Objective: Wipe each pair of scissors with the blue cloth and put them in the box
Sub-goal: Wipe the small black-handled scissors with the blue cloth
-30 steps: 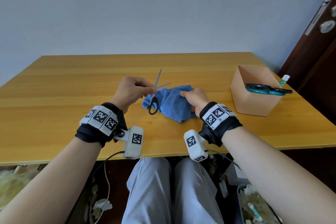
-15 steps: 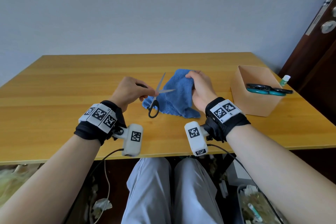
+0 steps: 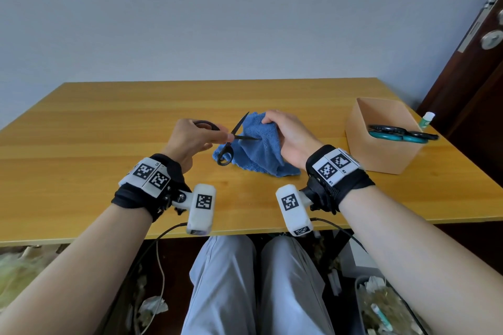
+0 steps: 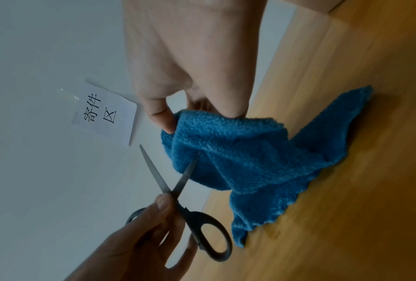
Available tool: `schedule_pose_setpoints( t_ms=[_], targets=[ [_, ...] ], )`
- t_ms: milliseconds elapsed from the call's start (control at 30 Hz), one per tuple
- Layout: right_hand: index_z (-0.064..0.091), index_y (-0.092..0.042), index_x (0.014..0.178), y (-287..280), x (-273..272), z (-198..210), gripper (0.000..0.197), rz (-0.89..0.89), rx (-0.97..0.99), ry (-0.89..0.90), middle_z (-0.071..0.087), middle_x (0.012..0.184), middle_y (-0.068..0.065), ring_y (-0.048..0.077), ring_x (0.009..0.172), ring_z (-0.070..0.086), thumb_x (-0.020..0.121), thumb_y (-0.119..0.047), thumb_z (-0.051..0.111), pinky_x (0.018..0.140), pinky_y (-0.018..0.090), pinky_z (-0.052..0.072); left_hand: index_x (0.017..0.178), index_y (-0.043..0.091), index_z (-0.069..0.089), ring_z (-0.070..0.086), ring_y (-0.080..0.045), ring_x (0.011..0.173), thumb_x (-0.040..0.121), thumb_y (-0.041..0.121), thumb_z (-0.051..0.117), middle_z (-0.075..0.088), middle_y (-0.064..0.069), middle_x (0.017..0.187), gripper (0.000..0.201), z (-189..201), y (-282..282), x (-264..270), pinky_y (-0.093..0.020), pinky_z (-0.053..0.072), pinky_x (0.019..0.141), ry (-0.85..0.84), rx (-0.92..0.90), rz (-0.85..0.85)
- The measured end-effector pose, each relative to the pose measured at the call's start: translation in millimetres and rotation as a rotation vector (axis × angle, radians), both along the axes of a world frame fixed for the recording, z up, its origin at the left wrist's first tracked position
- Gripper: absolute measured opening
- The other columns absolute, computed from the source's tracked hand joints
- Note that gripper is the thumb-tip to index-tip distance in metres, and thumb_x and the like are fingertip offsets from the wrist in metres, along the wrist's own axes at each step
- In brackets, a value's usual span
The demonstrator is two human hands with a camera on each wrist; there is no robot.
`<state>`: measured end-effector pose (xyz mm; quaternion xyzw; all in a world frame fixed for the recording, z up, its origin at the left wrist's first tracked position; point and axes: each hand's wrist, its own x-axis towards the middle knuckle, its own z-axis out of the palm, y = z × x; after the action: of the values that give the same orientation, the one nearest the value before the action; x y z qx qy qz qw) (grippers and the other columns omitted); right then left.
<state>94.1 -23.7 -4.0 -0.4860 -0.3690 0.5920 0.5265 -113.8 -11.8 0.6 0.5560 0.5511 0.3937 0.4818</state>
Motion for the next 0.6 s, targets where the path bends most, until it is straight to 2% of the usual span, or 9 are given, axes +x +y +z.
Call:
schedule_pose_setpoints(
  t_ms=[67, 133, 267, 333, 400, 467, 533, 600],
  targets=[
    [0.043, -0.017, 0.068, -1.5, -1.3, -0.8, 0.023, 0.017, -0.023, 0.007, 0.042, 0.070, 0.002, 0.017, 0.062, 0.041, 0.081, -0.011, 0.060, 0.059, 0.032, 0.034, 0.099, 0.000, 0.072, 0.075, -0.019, 0.091, 0.069, 0.012, 0.090, 0.078, -0.006, 0.097, 0.037, -1.7, -1.1, -0.7, -0.034, 0.055, 0.089, -0.084, -0.026, 0.011],
    [0.045, -0.016, 0.074, -3.4, -3.2, -3.8, 0.018, 0.038, -0.055, 0.037, 0.046, 0.075, 0.005, 0.020, 0.066, 0.046, 0.077, -0.014, 0.062, 0.062, 0.033, 0.038, 0.095, 0.006, 0.067, 0.074, -0.021, 0.095, 0.072, 0.011, 0.088, 0.077, -0.009, 0.099, 0.031, -2.0, -2.5, 0.5, -0.036, 0.056, 0.090, -0.157, -0.038, 0.002],
    [0.043, -0.016, 0.076, -5.5, -7.7, -9.9, 0.015, 0.033, -0.087, 0.163, 0.046, 0.074, 0.004, 0.019, 0.064, 0.047, 0.083, -0.013, 0.056, 0.064, 0.032, 0.041, 0.097, 0.007, 0.065, 0.071, -0.024, 0.091, 0.084, 0.007, 0.078, 0.074, -0.007, 0.090, 0.019, 0.0, -4.4, 5.4, -0.036, 0.060, 0.085, -0.216, -0.063, -0.046],
    [0.046, -0.014, 0.075, -6.0, -8.3, -10.5, 0.015, 0.023, -0.086, 0.217, 0.049, 0.073, 0.004, 0.019, 0.064, 0.049, 0.088, -0.008, 0.047, 0.064, 0.032, 0.043, 0.096, 0.009, 0.065, 0.070, -0.021, 0.088, 0.087, 0.008, 0.075, 0.073, -0.005, 0.089, 0.014, 2.6, -5.6, 6.7, -0.033, 0.060, 0.081, -0.206, -0.059, -0.075],
    [0.054, -0.011, 0.081, -7.0, -7.1, -10.2, 0.024, 0.019, -0.052, 0.209, 0.056, 0.079, 0.008, 0.021, 0.068, 0.055, 0.090, 0.003, 0.036, 0.063, 0.031, 0.049, 0.096, 0.011, 0.064, 0.069, -0.019, 0.085, 0.087, 0.008, 0.075, 0.072, -0.006, 0.094, 0.014, 4.9, -7.2, 6.8, -0.030, 0.059, 0.077, -0.195, -0.049, -0.114],
    [0.057, -0.009, 0.087, -8.4, -7.4, -9.0, 0.034, 0.037, -0.014, 0.201, 0.061, 0.085, 0.011, 0.023, 0.071, 0.059, 0.091, 0.012, 0.031, 0.062, 0.032, 0.052, 0.095, 0.013, 0.063, 0.068, -0.018, 0.084, 0.086, 0.009, 0.076, 0.072, -0.006, 0.096, 0.016, 5.5, -7.4, 6.2, -0.032, 0.057, 0.079, -0.166, -0.047, -0.149],
    [0.059, -0.011, 0.092, -9.1, -8.0, -9.0, 0.033, 0.087, 0.016, 0.202, 0.065, 0.093, 0.012, 0.024, 0.078, 0.063, 0.096, 0.012, 0.036, 0.067, 0.033, 0.055, 0.094, 0.012, 0.064, 0.067, -0.018, 0.084, 0.085, 0.009, 0.076, 0.071, -0.007, 0.095, 0.016, 6.3, -8.6, 6.8, -0.033, 0.057, 0.083, -0.139, -0.047, -0.171],
    [0.061, -0.013, 0.095, -10.4, -9.4, -8.7, 0.024, 0.132, 0.033, 0.186, 0.067, 0.098, 0.011, 0.024, 0.083, 0.065, 0.096, 0.008, 0.048, 0.070, 0.032, 0.057, 0.096, 0.008, 0.064, 0.067, -0.017, 0.080, 0.086, 0.005, 0.074, 0.071, -0.009, 0.092, 0.014, 7.2, -10.4, 8.9, -0.027, 0.059, 0.075, -0.133, -0.041, -0.171]
  ],
)
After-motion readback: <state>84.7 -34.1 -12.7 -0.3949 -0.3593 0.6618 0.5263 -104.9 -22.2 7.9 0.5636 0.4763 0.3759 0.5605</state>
